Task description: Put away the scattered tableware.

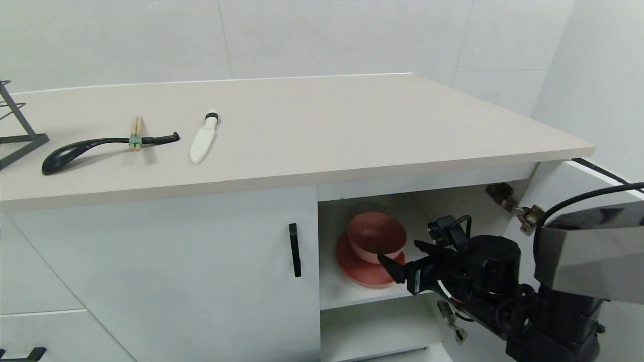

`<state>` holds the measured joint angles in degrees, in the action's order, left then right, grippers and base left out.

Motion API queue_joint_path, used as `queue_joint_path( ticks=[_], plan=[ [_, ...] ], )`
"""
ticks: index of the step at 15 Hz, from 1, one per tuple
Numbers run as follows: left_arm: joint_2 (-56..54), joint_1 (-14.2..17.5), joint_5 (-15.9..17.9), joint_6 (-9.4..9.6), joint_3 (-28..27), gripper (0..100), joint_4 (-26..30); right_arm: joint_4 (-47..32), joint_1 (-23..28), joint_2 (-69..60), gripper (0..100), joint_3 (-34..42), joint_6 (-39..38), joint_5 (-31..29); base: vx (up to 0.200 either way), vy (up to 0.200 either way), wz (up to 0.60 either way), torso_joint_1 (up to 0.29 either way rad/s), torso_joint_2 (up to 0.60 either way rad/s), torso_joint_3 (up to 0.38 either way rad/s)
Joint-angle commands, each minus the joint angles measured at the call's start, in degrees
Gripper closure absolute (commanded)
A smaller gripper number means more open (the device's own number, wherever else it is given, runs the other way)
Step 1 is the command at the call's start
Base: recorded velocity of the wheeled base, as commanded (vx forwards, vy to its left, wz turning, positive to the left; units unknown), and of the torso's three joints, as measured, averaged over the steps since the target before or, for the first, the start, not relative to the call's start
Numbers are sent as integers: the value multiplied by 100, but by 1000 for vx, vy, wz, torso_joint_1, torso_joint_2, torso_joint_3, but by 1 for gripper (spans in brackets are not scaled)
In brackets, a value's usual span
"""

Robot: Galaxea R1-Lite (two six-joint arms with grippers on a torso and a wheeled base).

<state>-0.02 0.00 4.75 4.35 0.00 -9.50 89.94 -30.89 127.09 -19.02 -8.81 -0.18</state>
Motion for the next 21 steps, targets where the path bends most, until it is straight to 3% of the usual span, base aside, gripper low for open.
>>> queue_joint_path(
  ticks=[1,2,4,7,9,13,16,21],
  plan=[
    [2,0,8,39,0,0,36,6,-725,-1142,0,935,29,1,0,0,0,0,0,0],
    [2,0,-1,66,0,0,405,6,-1015,-1608,0,1260,38,1,0,0,0,0,0,0],
    [2,-9,-10,75,0,0,914,6,-1094,-2206,0,1515,117,1,0,0,0,0,0,0],
    [2,-9,-27,22,0,0,906,6,-954,-2988,0,1831,134,1,0,0,0,0,0,0],
    [2,-9,-71,-119,0,0,923,6,-594,-3331,0,1902,187,-34,0,0,0,0,0,0],
    [2,-9,-106,-101,0,0,923,-223,-128,-3674,0,1902,301,-96,0,0,0,0,0,0],
    [2,-9,-124,-233,0,0,941,-882,66,-4438,0,1902,530,-87,-133,0,0,-2,2,2],
    [2,-9,-115,-242,0,0,941,-2956,197,-5827,0,1902,539,-96,-120,0,0,1,1,0]
  ],
)
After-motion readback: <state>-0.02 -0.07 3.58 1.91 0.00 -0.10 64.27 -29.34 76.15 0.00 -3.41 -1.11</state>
